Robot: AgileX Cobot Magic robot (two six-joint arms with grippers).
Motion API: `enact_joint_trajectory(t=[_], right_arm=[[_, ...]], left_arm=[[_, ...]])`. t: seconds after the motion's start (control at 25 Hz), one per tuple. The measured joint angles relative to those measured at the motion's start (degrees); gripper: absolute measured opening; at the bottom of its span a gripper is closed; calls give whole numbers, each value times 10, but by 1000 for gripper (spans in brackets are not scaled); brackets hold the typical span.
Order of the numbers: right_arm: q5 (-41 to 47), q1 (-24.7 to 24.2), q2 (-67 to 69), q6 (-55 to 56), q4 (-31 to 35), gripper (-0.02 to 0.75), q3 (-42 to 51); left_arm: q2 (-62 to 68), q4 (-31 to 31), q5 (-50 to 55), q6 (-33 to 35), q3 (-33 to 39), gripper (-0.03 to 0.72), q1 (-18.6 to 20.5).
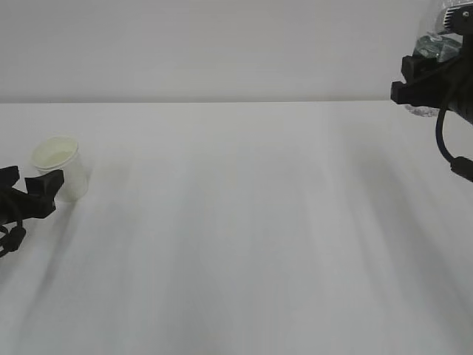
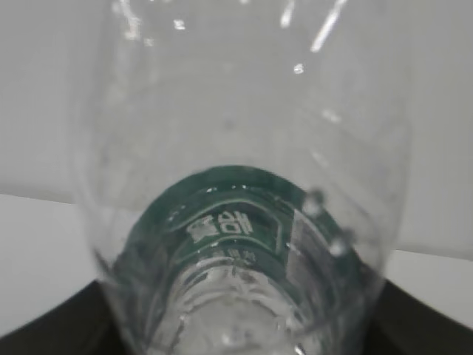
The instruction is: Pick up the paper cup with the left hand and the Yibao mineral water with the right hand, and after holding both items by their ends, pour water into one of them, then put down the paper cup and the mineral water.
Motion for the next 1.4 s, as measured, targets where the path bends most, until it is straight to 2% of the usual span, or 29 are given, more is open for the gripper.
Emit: enact_joint_trajectory(t=[0.52,1.4], right_arm=[[31,0,0,25,8,444,0],[41,0,0,32,25,444,0]], left_arm=[[-60,-20,1,0,15,557,0],[-62,-20,2,0,15,553,0]])
